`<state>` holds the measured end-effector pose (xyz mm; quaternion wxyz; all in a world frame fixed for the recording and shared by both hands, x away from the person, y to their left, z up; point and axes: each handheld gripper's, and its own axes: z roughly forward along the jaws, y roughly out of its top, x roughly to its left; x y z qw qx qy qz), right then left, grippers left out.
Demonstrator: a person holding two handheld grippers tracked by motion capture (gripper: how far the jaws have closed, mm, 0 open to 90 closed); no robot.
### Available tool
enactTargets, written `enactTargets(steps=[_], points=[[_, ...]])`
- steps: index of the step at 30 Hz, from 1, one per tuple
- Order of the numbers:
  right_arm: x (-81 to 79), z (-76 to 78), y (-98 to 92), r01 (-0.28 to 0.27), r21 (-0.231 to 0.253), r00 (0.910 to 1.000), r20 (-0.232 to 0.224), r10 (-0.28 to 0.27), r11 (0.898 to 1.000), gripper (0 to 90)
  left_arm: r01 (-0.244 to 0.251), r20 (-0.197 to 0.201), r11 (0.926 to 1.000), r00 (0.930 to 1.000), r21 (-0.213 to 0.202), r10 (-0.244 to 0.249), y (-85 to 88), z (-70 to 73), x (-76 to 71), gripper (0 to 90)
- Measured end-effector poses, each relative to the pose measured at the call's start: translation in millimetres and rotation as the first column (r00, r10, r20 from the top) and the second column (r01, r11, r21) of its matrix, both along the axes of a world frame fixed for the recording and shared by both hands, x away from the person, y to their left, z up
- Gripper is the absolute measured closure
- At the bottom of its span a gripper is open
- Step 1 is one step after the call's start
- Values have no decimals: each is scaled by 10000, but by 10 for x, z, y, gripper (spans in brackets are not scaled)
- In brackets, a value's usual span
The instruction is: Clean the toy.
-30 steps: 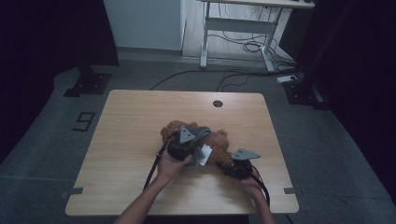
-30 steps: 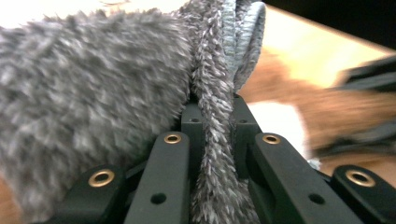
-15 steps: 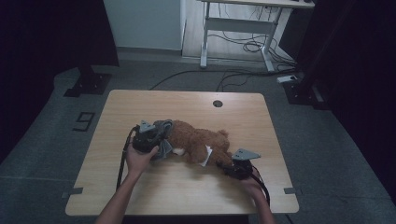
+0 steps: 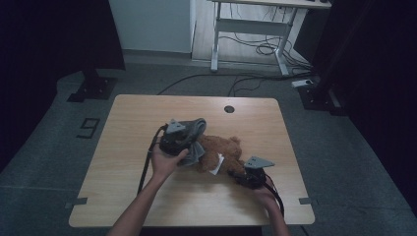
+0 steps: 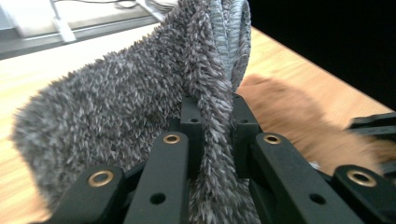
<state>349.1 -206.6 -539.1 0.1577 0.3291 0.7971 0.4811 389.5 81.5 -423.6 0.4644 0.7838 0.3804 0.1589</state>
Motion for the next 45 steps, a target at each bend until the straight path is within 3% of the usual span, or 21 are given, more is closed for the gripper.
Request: enactTargets(steps=[2, 3, 4, 6, 8, 9, 11, 20, 24, 30, 34, 37, 40, 45], points=[[2, 1, -2, -18, 3, 10000, -8, 18, 10000, 635, 251, -14, 9993, 9997, 293, -251, -179, -5, 2, 795], [1, 1, -5, -34, -14, 10000, 5, 34, 10000, 635, 233, -166, 9964, 9996, 809, -221, -311, -51, 28, 794], [1, 1, -5, -34, -14, 10000, 5, 34, 10000, 635, 233, -166, 9964, 9996, 809, -221, -311, -51, 28, 793], [0, 2, -6, -41, -16, 10000, 9, 41, 10000, 635, 93, -457, 9914, 9990, 1303, -34, -339, -145, 96, 792], [-4, 4, -2, -51, -61, 10000, 42, 51, 10000, 635, -141, -972, 9938, 9950, 1101, 249, -176, -293, 187, 793], [-6, 5, 1, -80, -77, 10000, 32, 80, 9999, 635, -141, -972, 9938, 9950, 1101, 249, -176, -293, 187, 793], [-5, 6, 16, -157, -152, 9998, 86, 159, 9998, 634, -57, -1321, 9992, 9912, 407, 110, 13, -342, 186, 795], [-24, 7, 36, -187, -287, 9997, 124, 190, 9994, 634, -229, -842, 9980, 9961, 583, 278, 211, -307, 66, 795], [-16, 3, 29, -210, -218, 9997, 114, 212, 9995, 634, -558, -634, 9966, 9962, 600, 596, 339, -282, 45, 795], [-14, 2, 28, -207, -213, 9997, 108, 210, 9996, 634, -1120, -573, 9900, 9915, 862, 1171, 590, -315, 38, 795], [-14, 1, 28, -201, -207, 9997, 108, 203, 9996, 634, -1548, -711, 9835, 9843, 937, 1617, 735, -352, 57, 795], [-12, -2, 23, -204, -156, 9997, 93, 206, 9997, 634, -1591, -775, 9840, 9832, 800, 1653, 788, -325, 40, 795], [-7, -9, 12, -210, -49, 9998, 72, 211, 9998, 634, -1427, -578, 9883, 9876, 529, 1457, 740, -227, -8, 795], [-10, -11, 10, -215, -28, 9997, 89, 215, 9998, 634, -575, -52, 9979, 9983, 281, 577, 429, 16, -97, 794]])
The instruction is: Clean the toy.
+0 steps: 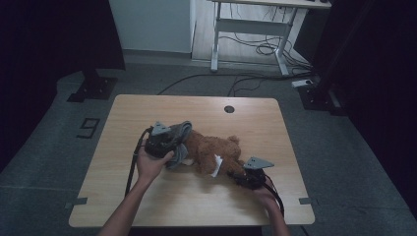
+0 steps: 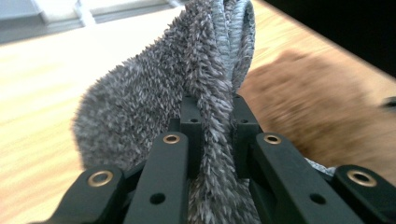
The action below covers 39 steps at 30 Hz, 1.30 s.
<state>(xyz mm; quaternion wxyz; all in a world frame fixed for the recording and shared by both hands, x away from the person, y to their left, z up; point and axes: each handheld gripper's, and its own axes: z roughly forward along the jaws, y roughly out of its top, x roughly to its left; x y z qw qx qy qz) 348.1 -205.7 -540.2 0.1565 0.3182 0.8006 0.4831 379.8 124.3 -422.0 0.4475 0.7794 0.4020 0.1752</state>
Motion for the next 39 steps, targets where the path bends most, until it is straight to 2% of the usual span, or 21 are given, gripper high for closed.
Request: enactTargets(steps=[4, 7, 9, 12, 14, 16, 19, 22, 23, 25, 26, 27, 28, 30, 31, 34, 39], points=[[-5, -4, -4, -44, 4, 10000, 20, 44, 10000, 633, 838, 178, 9965, 9963, -39, -837, -372, 121, -35, 794], [-8, -3, -3, -45, 4, 10000, 4, 45, 10000, 633, 1495, 89, 9887, 9887, 78, -1495, -707, 128, -50, 794], [-9, -3, -4, -51, 18, 10000, -3, 51, 10000, 633, 1919, -65, 9812, 9814, 195, -1918, -927, 91, -54, 793], [-11, -4, -6, -69, 22, 10000, -1, 69, 10000, 633, 2253, -585, 9692, 9737, 996, -2204, -1230, -74, -34, 790], [-13, -5, -7, -77, 14, 10000, -1, 77, 10000, 633, 2335, -1017, 9617, 9701, 1437, -2203, -1329, -220, 1, 788], [-16, -7, -9, -134, -87, 9999, -11, 134, 9999, 633, 2280, -925, 9624, 9720, 1478, -2161, -1332, -277, 7, 787], [-20, -5, -7, -167, -106, 9999, -5, 167, 9998, 633, 2271, -930, 9651, 9719, 1303, -2161, -1249, -255, 6, 789], [-23, -5, -5, -183, -97, 9998, -13, 183, 9998, 633, 1852, -707, 9717, 9818, 1469, -1764, -1075, -233, 22, 791], [-24, -5, -5, -183, -105, 9998, -11, 183, 9998, 633, 1632, -640, 9749, 9858, 1515, -1550, -990, -226, 38, 791], [-25, -6, -5, -199, -110, 9998, -18, 199, 9997, 634, 1251, -688, 9845, 9907, 1230, -1173, -798, -220, 78, 791], [-26, -7, -4, -224, -127, 9997, -12, 224, 9997, 633, 926, -611, 9874, 9945, 1285, -853, -672, -217, 89, 791], [-28, -9, -5, -260, -150, 9997, 0, 260, 9995, 634, 718, -514, 9874, 9966, 1410, -651, -592, -223, 97, 792], [-30, -11, -6, -267, -144, 9996, -5, 267, 9995, 633, 478, -524, 9885, 9978, 1434, -407, -441, -251, 117, 792], [-30, -14, -16, -304, -96, 9995, -40, 304, 9995, 633, 402, -902, 9973, 9953, 621, -345, -213, -302, 141, 792], [-32, -16, -11, -327, -107, 9995, -45, 326, 9994, 633, 309, -912, 9986, 9955, 419, -269, -103, -316, 136, 793], [-35, -23, 1, -362, -138, 9993, -40, 361, 9993, 633, -236, -711, 9992, 9971, 335, 259, 157, -315, 86, 792], [-35, -28, -7, -342, -68, 9994, -92, 341, 9994, 631, -994, -674, 9935, 9924, 552, 1030, 480, -312, 65, 789]])
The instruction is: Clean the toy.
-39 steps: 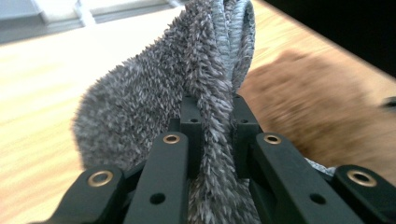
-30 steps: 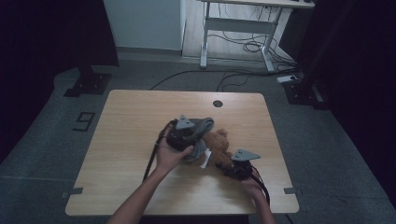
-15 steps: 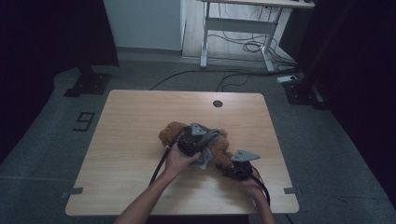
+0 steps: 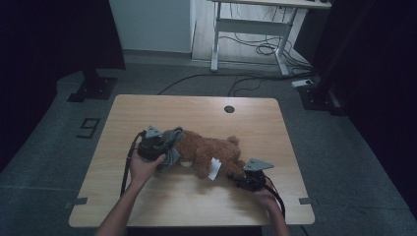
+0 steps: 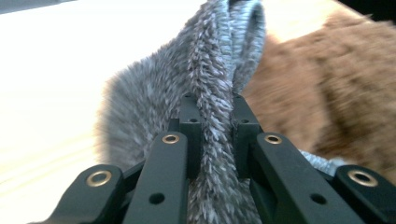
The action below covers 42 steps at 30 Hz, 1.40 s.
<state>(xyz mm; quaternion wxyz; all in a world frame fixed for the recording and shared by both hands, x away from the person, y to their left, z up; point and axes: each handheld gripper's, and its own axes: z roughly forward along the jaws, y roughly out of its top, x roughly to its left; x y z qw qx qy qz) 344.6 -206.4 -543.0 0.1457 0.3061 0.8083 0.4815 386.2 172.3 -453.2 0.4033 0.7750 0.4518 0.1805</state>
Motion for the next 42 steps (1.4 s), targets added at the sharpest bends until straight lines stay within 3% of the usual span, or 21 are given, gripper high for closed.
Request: enactTargets(steps=[4, 8, 12, 16, 18, 19, 21, 23, 28, 32, 35, 37, 38, 40, 42], points=[[8, -5, -8, -81, 79, 10000, -27, 81, 9999, 630, 11, 191, 9999, 9998, -155, -8, 49, 78, -10, 788], [3, -8, -7, -132, 83, 9999, -35, 132, 9999, 630, 401, 412, 9988, 9984, -284, -389, -141, 207, 37, 786], [-1, -12, -12, -164, 87, 9999, -29, 164, 9998, 629, 733, 485, 9972, 9962, -127, -726, -413, 270, 167, 781], [2, -15, -25, -145, 82, 9999, 11, 145, 9999, 625, 978, 278, 9940, 9947, 492, -993, -678, 245, 330, 764], [6, -13, -39, -76, 79, 10000, 11, 76, 9999, 624, 967, 71, 9924, 9952, 767, -975, -716, 189, 373, 765], [7, -11, -42, -33, 63, 10000, 27, 33, 10000, 623, 974, -69, 9919, 9952, 813, -972, -714, 151, 387, 767], [11, -9, -49, 71, 29, 10000, 68, -72, 10000, 621, 984, -183, 9937, 9951, 529, -975, -662, 90, 383, 774], [10, -11, -46, 96, 6, 9999, 81, -96, 10000, 619, 1010, -245, 9944, 9947, 303, -1003, -598, 37, 340, 780], [8, -13, -51, 172, 60, 9998, -73, -172, 9998, 598, 1217, 21, 9922, 9925, 276, -1218, -515, -45, 156, 788], [20, -17, -59, 598, 79, 9979, -235, -596, 9982, 545, 1315, 184, 9913, 9911, 105, -1316, -451, -93, 11, 790], [16, -2, -76, 569, 137, 9974, -450, -562, 9983, 466, 1272, 328, 9917, 9914, -203, -1265, -399, -145, -80, 791], [-7, 54, -124, 299, 333, 9976, -639, -278, 9990, 362, 1259, 407, 9915, 9914, -316, -1246, -369, -170, -128, 792], [-7, 54, -124, 299, 333, 9976, -639, -278, 9990, 362, 1250, 481, 9915, 9912, -352, -1232, -355, -184, -161, 792], [-42, 134, -206, 241, 911, 9983, -558, -191, 9955, 317, 1262, 653, 9916, 9901, -273, -1242, -341, -205, -230, 791], [-44, 158, -222, 239, 1069, 9982, -567, -179, 9940, 302, 1294, 735, 9911, 9892, -312, -1268, -318, -221, -291, 792]])
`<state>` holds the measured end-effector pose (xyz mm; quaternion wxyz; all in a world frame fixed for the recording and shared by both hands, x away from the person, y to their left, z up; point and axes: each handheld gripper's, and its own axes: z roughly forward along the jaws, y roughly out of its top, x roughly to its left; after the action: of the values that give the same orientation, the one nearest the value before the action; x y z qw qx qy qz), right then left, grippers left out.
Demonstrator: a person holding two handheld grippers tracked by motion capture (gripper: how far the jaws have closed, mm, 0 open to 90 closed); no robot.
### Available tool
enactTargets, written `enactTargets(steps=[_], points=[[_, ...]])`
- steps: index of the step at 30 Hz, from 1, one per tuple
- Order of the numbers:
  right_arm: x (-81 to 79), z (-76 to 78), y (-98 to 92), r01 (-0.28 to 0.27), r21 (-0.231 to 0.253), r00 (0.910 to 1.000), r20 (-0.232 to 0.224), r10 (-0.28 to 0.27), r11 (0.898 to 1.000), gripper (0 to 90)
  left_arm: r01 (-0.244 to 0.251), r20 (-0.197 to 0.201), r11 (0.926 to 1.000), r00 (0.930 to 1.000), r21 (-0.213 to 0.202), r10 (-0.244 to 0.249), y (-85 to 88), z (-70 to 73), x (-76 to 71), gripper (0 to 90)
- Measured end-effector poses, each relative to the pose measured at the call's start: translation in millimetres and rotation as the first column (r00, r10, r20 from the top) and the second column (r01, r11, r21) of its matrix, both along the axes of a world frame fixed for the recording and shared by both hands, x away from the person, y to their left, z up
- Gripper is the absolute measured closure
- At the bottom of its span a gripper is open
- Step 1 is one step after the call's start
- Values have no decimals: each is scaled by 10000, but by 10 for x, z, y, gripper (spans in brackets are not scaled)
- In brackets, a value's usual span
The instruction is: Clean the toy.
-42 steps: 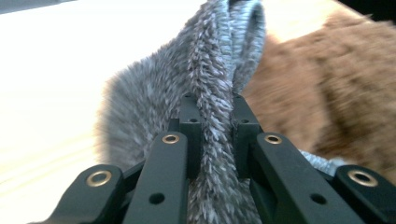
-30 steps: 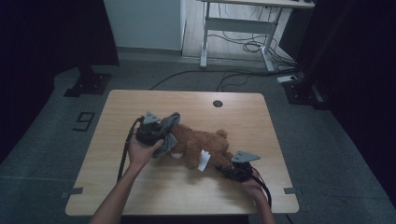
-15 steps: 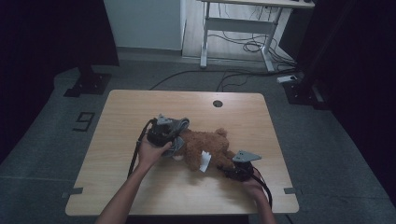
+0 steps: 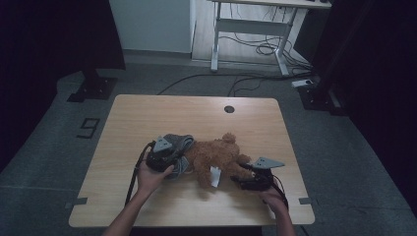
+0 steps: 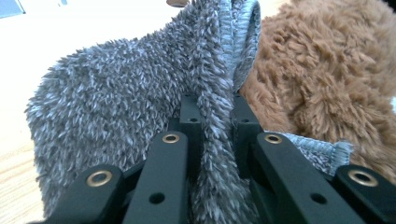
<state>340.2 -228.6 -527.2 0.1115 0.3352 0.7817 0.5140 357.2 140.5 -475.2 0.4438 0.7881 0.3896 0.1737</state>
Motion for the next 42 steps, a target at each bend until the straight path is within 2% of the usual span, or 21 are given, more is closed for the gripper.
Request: enactTargets(steps=[2, 6, 9, 12, 14, 16, 18, 20, 24, 27, 28, 32, 33, 34, 36, 39, 42], points=[[-2, 47, 11, 92, 120, 10000, 19, -93, 9999, 273, 19, -14, 10000, 10000, -98, -19, 27, -12, -33, 791], [-1, 150, 57, -51, 574, 9999, 106, 45, 9983, 228, 170, -177, 9982, 9997, -580, -181, 84, -42, -104, 791], [-9, 253, 58, 66, 901, 9998, 191, -84, 9959, 191, 238, -76, 9981, 9997, -561, -243, 86, -47, -169, 791], [-3, 315, 129, 412, 762, 9990, 163, -425, 9962, 139, 306, -58, 9974, 9995, -651, -310, 99, -63, -223, 790], [26, 283, 240, 491, 310, 9988, 6, -492, 9983, 132, 305, -58, 9970, 9995, -717, -309, 112, -81, -251, 790], [69, 212, 341, 274, 27, 9993, -243, -273, 9996, 99, 297, -80, 9969, 9995, -732, -303, 137, -103, -281, 790], [112, 127, 431, -6, 84, 9982, -593, 11, 10000, 92, 247, -139, 9966, 9996, -791, -259, 166, -125, -300, 790], [131, 58, 500, -251, -112, 9967, -773, 242, 9996, 158, 264, -234, 9955, 9993, -912, -286, 206, -154, -318, 790], [118, -14, 542, -540, -708, 9965, -670, 492, 9960, 318, 341, -255, 9940, 9990, -1037, -369, 235, -175, -367, 790], [137, -17, 509, -673, -852, 9958, -680, 616, 9941, 441, 298, -134, 9926, 9994, -1176, -316, 203, -109, -402, 790], [137, -17, 509, -673, -852, 9958, -680, 616, 9941, 441, 313, -39, 9915, 9995, -1264, -321, 177, -54, -410, 790], [144, -48, 502, -659, -907, 9970, -463, 619, 9937, 490, 809, 496, 9878, 9960, -1329, -749, -58, 252, -391, 790], [136, -42, 516, -614, -1033, 9978, -308, 585, 9928, 499, 956, 654, 9874, 9940, -1258, -879, -147, 327, -369, 789], [136, -42, 516, -614, -1033, 9978, -308, 585, 9928, 499, 1123, 725, 9856, 9920, -1264, -1037, -250, 392, -342, 789], [125, -38, 537, -543, -1208, 9985, -33, 543, 9912, 508, 1449, 781, 9831, 9875, -1123, -1366, -485, 490, -266, 787], [116, -39, 558, -469, -1344, 9983, 269, 509, 9898, 516, 1703, 372, 9829, 9851, -696, -1680, -885, 511, -68, 786], [129, -46, 554, -490, -1424, 9969, 532, 571, 9886, 515, 1647, -269, 9860, 9859, -272, -1654, -1134, 360, 106, 784]])
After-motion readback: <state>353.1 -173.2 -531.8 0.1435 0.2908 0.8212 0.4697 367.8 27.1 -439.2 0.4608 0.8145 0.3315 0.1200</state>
